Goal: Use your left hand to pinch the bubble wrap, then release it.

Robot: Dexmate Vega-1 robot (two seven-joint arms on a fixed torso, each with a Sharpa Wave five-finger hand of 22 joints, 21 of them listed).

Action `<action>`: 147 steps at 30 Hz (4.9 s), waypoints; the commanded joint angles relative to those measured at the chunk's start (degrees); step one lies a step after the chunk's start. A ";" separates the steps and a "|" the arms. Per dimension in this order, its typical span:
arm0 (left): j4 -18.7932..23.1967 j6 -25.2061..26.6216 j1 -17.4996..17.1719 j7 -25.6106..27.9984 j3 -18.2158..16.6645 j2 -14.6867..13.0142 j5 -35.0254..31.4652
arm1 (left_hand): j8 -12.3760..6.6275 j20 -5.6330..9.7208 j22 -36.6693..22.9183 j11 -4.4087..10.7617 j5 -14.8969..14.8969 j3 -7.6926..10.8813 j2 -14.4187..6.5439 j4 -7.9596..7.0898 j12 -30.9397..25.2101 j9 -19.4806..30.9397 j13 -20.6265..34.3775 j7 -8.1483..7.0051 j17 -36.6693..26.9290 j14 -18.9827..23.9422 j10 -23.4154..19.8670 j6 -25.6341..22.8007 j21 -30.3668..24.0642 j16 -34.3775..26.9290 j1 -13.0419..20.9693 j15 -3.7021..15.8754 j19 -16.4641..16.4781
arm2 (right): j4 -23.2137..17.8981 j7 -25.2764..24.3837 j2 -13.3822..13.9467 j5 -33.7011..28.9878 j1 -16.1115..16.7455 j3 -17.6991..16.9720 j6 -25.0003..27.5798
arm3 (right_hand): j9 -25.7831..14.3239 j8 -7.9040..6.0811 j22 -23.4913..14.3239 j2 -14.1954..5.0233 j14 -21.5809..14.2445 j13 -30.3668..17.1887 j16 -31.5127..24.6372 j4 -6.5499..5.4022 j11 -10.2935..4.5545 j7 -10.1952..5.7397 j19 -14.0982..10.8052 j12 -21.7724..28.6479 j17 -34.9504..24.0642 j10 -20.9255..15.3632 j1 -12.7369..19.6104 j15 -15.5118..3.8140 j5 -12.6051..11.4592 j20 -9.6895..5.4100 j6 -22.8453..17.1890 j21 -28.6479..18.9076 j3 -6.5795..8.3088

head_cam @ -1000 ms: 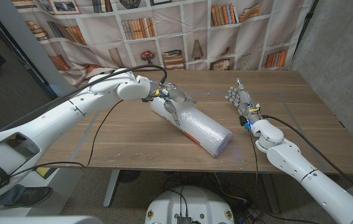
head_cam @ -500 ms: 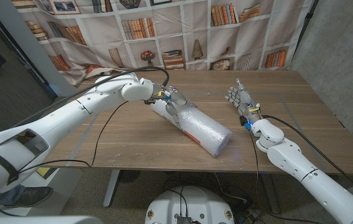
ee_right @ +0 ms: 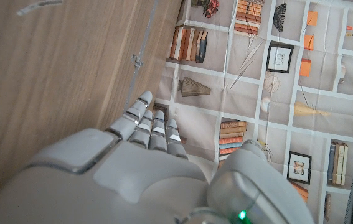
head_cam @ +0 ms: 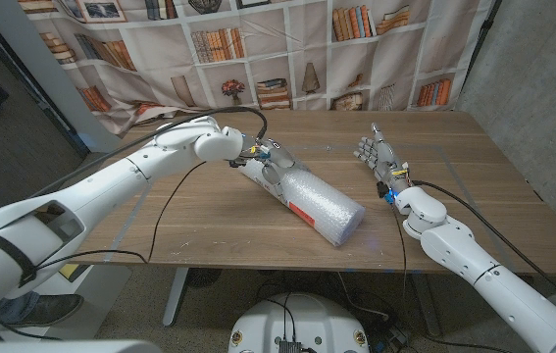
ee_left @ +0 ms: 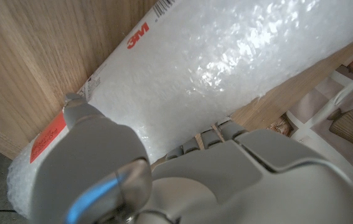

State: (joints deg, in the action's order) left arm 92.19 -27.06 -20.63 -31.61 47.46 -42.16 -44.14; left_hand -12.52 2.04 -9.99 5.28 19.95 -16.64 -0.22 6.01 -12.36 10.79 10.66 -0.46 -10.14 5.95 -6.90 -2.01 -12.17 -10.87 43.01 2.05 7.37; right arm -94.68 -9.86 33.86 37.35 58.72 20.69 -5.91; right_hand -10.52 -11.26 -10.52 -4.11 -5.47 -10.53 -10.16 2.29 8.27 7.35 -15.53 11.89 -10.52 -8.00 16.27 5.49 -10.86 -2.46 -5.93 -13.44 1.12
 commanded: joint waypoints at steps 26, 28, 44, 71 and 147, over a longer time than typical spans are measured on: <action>-2.37 1.10 0.80 5.41 2.30 1.28 -2.86 | -4.43 0.26 -0.56 4.86 1.01 2.52 -4.25 2.13 -1.67 0.10 0.11 -3.04 -0.09 20.13 -18.99 -18.54 -4.57 -2.52 11.16 5.78 17.77 | 0.13 -0.10 -0.13 0.48 1.30 -0.27 -0.88 | -0.34 0.00 -0.19 -0.23 -0.08 -0.15 -0.37 0.55 0.11 -0.04 -0.43 0.40 -0.16 -0.80 0.11 0.37 -0.11 -0.31 -0.58 0.28 -0.15; -2.05 1.38 0.71 5.42 2.21 1.19 -2.89 | -4.90 0.22 -0.57 5.49 0.78 2.72 -4.56 2.11 -1.75 0.07 0.12 -3.36 -0.09 21.80 -21.06 -20.59 -4.91 -2.53 12.05 6.08 19.26 | 0.11 -0.13 -0.15 0.49 1.31 -0.29 -0.91 | -0.34 -0.01 -0.19 -0.23 -0.08 -0.16 -0.37 0.56 0.10 -0.03 -0.43 0.39 -0.16 -0.77 0.11 0.37 -0.11 -0.31 -0.60 0.29 -0.16; 1.08 3.64 0.29 4.49 0.94 0.01 -3.40 | -5.33 0.26 -0.60 5.96 0.01 3.37 -5.98 1.71 -1.17 0.03 0.14 -3.62 -0.18 24.40 -23.78 -23.68 -5.04 -2.16 13.59 6.00 20.92 | 0.63 0.27 -0.41 0.33 0.59 -0.03 -1.08 | -0.35 -0.01 -0.20 -0.27 -0.11 -0.16 -0.37 0.57 0.13 -0.02 -0.45 0.38 -0.16 -0.81 0.07 0.41 -0.11 -0.26 -0.63 0.32 -0.18; 5.82 5.66 -0.47 3.58 -2.21 -1.08 -1.57 | -4.91 0.22 -0.60 5.62 -0.93 3.64 -6.98 1.05 -0.32 0.03 0.19 -3.52 -0.24 24.96 -24.64 -24.33 -4.63 -1.47 13.81 6.05 20.97 | 1.05 0.55 -0.65 0.46 0.90 -0.26 -2.06 | -0.35 -0.01 -0.20 -0.34 -0.11 -0.16 -0.35 0.65 0.08 -0.02 -0.46 0.37 -0.15 -0.85 0.11 0.40 -0.11 -0.24 -0.67 0.38 -0.17; 1.99 3.68 -1.07 9.10 -5.13 -0.08 8.85 | -5.75 1.77 -0.53 4.48 -7.47 19.47 -10.12 0.01 0.50 0.51 0.75 -1.02 -0.47 47.19 -45.74 -46.25 -9.27 -1.06 31.96 9.03 37.06 | 1.74 0.80 -0.96 0.67 0.92 -0.34 -2.58 | -0.36 0.03 -0.21 -0.42 -0.13 -0.17 -0.33 0.83 0.13 -0.02 -0.57 0.27 -0.15 -0.81 0.10 0.40 -0.11 -0.25 -0.65 0.48 -0.22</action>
State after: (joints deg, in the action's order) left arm 93.67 -24.30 -21.66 -22.27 42.23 -41.99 -35.00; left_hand -18.62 4.26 -10.28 8.04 12.84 -12.26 1.09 7.98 -12.32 11.10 11.28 -2.20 -10.56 52.09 -51.75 -47.77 -21.66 -12.19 63.42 5.45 44.80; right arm -93.53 -9.34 33.15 37.77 59.66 20.32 -8.30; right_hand -10.78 -11.26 -10.52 -4.11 -5.47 -10.52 -10.16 2.53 8.46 7.06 -15.72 11.89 -10.52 -8.62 16.27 5.48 -10.86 -2.25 -6.23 -13.09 0.88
